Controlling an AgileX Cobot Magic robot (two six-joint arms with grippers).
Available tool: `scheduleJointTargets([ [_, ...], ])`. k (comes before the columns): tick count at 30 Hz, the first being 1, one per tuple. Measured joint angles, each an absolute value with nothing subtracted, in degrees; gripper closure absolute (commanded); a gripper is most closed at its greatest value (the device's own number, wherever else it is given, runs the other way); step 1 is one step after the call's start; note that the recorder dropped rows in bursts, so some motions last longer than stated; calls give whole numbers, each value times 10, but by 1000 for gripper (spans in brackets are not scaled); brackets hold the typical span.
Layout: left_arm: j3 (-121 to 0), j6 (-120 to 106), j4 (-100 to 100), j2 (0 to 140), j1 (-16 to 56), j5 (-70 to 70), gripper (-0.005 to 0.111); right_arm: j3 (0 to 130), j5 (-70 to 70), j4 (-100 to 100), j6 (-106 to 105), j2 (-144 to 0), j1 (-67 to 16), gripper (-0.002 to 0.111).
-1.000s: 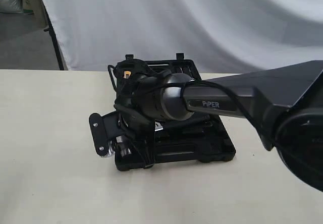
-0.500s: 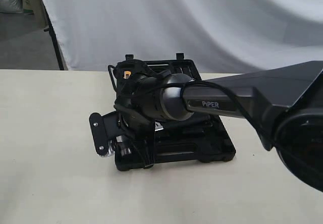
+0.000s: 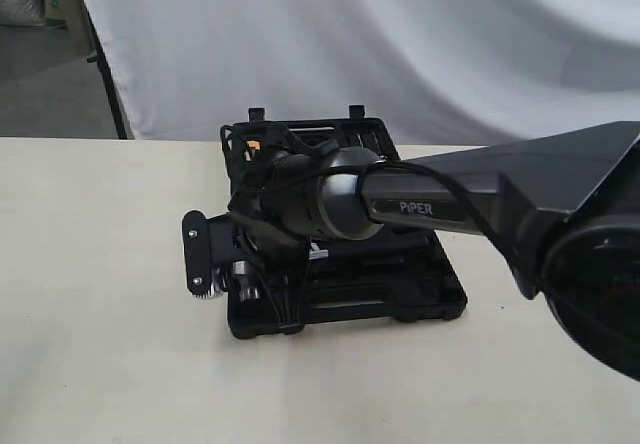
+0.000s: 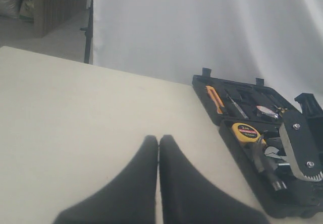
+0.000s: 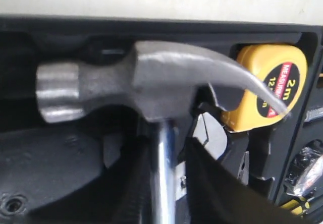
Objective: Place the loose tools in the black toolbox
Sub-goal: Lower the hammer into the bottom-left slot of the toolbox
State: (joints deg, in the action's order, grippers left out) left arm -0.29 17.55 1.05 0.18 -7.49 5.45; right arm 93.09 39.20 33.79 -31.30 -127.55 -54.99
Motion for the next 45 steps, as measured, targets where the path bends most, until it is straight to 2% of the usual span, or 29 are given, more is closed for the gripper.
scheduleJointTargets([
  [3,-3,175,11,2,-75,54,106,932,392,338,-295,-1276,-550,52],
  [5,-3,175,11,2,-75,54,106,932,398,342,-291,-1276,-550,48],
  [12,-3,175,11,2,-75,54,106,933,441,367,-255,-1264,-550,48],
  [15,-3,175,11,2,-75,54,106,933,447,367,-241,-1248,-550,57],
  [21,-3,175,11,2,-75,54,106,933,418,366,-215,-1223,-550,107],
  [30,-3,175,11,2,-75,54,106,933,326,355,-146,-1251,-515,109],
  [39,-3,175,11,2,-75,54,106,933,354,295,-142,-1291,-506,109],
  [45,-3,175,11,2,-75,54,106,935,415,201,-235,-1274,-510,109],
])
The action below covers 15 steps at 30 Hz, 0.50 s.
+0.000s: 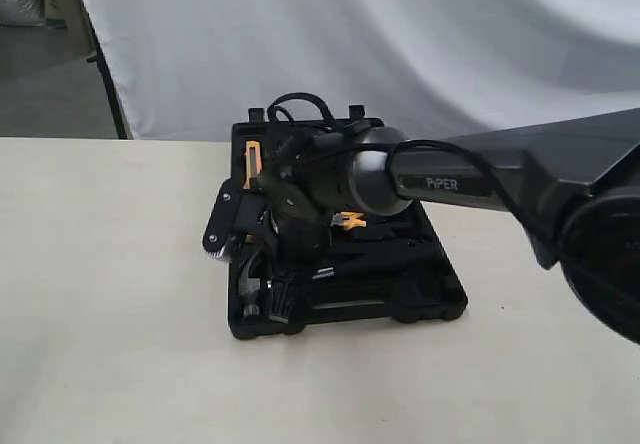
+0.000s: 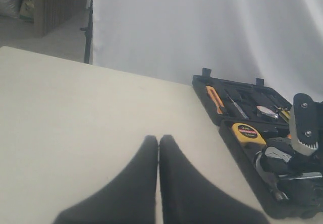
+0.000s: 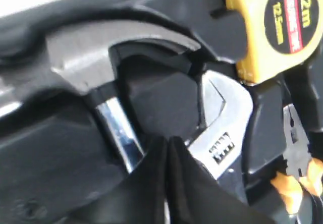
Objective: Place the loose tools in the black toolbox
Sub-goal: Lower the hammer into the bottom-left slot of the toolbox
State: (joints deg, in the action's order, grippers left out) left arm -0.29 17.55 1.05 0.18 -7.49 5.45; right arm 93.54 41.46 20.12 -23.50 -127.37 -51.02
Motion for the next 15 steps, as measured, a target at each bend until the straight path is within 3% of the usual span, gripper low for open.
scheduleJointTargets([
  [15,-3,175,11,2,-75,54,106,932,429,167,-248,-1243,-506,109],
])
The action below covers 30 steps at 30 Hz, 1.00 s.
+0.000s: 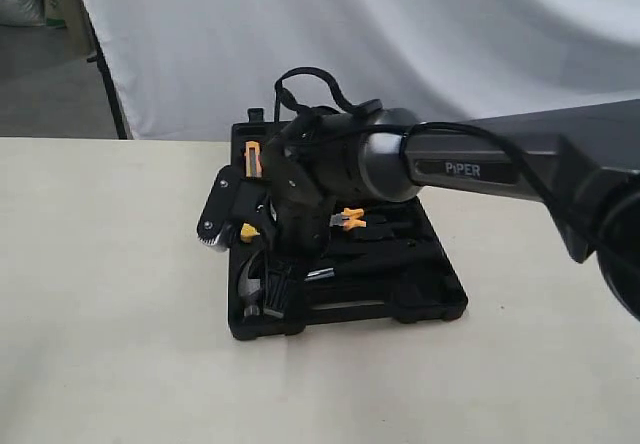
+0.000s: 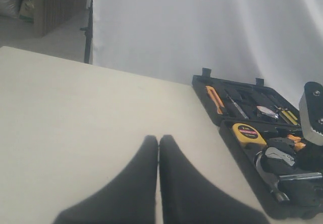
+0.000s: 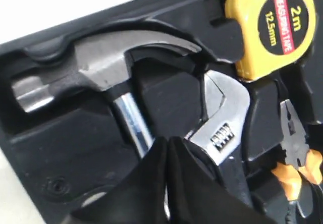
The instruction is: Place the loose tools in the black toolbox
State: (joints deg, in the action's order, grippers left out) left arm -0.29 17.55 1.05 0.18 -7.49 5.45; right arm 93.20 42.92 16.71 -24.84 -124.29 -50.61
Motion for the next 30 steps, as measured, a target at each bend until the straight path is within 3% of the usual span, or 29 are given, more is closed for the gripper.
scheduleJointTargets([
  [11,-3,175,11,2,-75,54,106,932,442,137,-213,-1260,-451,109],
  [30,-3,175,11,2,-75,54,106,936,453,104,-208,-1259,-450,109],
])
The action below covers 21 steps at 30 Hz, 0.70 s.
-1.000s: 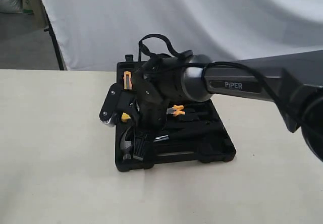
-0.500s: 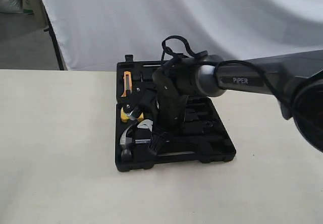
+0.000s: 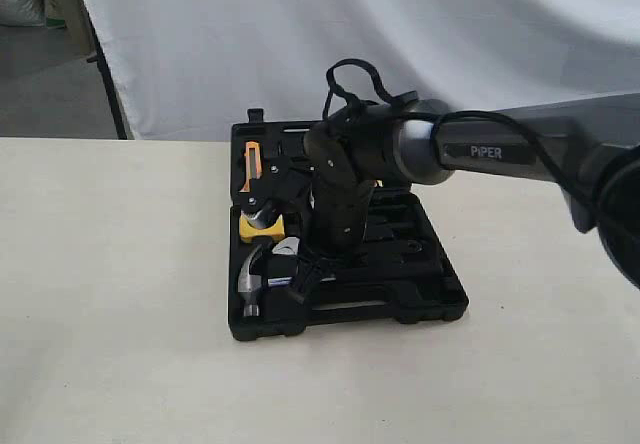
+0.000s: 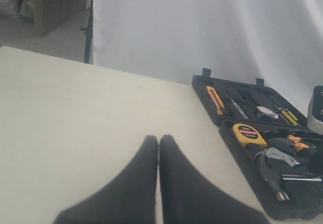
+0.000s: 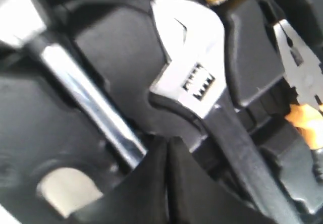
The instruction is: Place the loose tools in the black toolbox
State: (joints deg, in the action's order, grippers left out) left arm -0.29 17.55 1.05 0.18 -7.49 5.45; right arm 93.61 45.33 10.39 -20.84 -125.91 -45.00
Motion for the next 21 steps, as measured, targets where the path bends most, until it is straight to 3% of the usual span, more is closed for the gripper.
scheduleJointTargets([
  [21,-3,175,11,2,-75,54,106,947,445,0,-254,-1283,-450,109],
])
